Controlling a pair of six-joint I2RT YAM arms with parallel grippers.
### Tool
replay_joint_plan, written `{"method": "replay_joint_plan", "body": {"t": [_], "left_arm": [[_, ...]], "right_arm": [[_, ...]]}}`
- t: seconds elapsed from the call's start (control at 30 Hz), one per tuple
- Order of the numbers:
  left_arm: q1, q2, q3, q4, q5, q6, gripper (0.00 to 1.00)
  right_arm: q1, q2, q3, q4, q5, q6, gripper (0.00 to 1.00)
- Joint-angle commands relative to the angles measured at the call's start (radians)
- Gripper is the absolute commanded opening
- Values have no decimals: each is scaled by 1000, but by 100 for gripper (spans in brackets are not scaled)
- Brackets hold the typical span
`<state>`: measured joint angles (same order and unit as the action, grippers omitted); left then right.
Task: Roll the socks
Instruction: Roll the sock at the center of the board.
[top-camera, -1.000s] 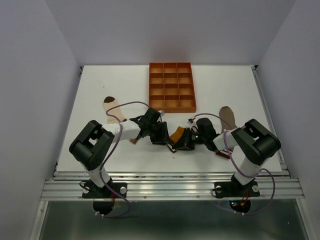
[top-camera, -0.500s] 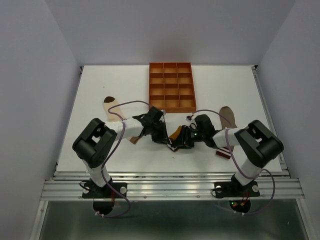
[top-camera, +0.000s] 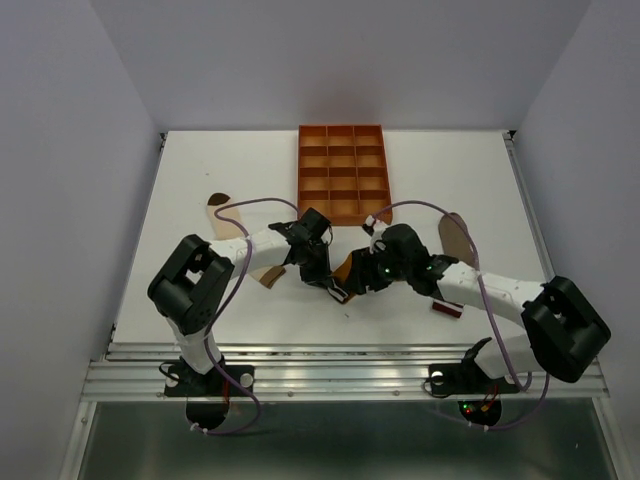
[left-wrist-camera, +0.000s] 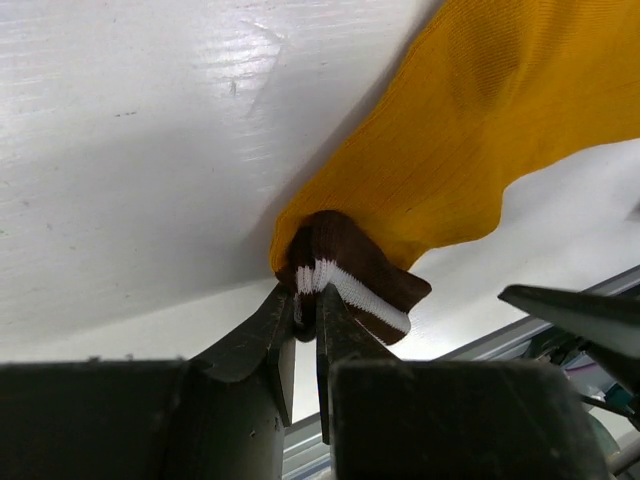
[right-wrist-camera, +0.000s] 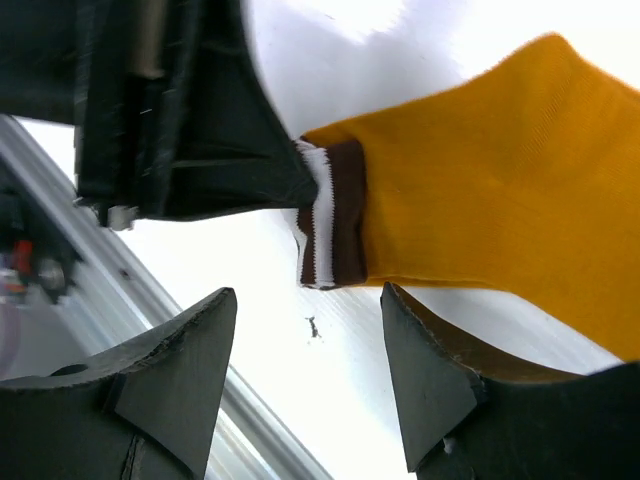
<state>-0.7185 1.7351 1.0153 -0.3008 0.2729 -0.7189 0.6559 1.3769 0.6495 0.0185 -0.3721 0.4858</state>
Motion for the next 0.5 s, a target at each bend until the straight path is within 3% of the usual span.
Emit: {"method": "replay_joint_plan", "body": {"t": [0.0,0.47], "left_arm": [[-2,7,35,-96,-3,10,0],[-2,20,75,-182,40,13,0]], "right_arm": [[138,-48,73,-83,195,-167,66],[405,56,170,-86,515,-334,65]]}}
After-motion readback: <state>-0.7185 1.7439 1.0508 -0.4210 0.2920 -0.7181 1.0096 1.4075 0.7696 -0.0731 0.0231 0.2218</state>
